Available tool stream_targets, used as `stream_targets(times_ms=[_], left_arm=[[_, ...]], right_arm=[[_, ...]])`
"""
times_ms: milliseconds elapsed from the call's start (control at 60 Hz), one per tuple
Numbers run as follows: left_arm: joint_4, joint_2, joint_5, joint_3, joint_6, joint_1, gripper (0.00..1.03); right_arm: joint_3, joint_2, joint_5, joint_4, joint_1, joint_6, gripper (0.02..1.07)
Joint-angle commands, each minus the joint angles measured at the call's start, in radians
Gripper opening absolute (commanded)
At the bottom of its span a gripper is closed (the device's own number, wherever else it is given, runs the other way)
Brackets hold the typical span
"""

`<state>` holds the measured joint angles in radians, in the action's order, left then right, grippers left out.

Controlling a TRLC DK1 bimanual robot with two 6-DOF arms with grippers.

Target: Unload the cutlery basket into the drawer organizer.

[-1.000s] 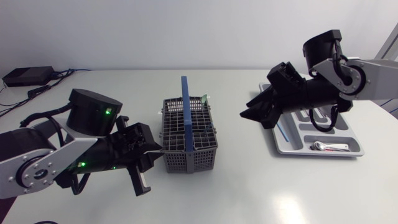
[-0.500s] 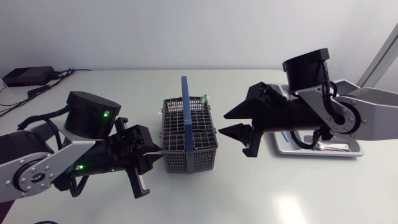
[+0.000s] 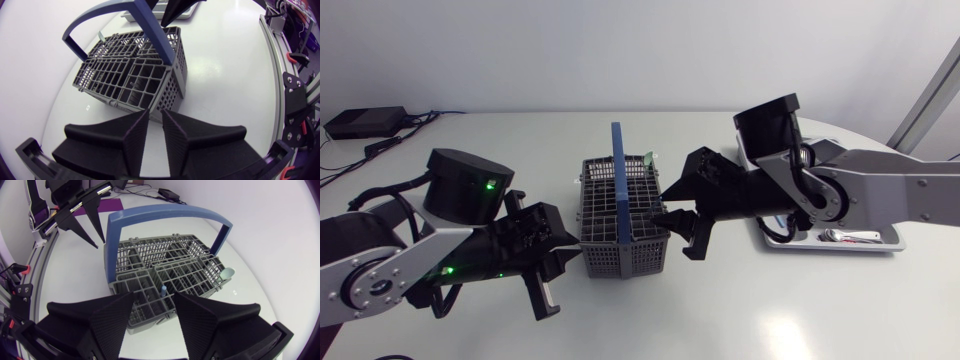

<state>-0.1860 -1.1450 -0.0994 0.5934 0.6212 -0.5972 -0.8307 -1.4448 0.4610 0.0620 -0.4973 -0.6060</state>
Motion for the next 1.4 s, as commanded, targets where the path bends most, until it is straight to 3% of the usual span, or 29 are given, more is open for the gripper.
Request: stream_targets(times_ms=[0,217,367,550,867,1383], left_arm=[[0.000,0.011,0.001,-0.029,-0.015,-0.004,0.21],[0.000,0.011,0.001,-0.029,-0.015,-0.004,0.21],[0.000,0.011,0.001,-0.027,-0.017,-0.006,0.21],[0.000,0.011,0.001,-0.026,-0.018,-0.009,0.21],[0.000,0.007,0.003,-0.026,-0.020,-0.016,0.21],[0.000,0.005,0.023,-0.024,-0.020,-0.044,0.21]], right_arm=[[-0.028,-0.028,-0.018,-0.016,-0.015,0.015,0.61],[-0.042,-0.052,-0.042,-0.044,-0.029,0.022,0.35],[-0.056,-0.066,-0.067,-0.036,-0.035,0.025,0.08],[-0.056,-0.043,-0.097,-0.024,-0.047,0.025,0.07],[-0.100,0.069,-0.113,0.101,-0.060,0.018,0.07],[-0.274,0.254,-0.174,0.467,-0.112,-0.005,0.07]])
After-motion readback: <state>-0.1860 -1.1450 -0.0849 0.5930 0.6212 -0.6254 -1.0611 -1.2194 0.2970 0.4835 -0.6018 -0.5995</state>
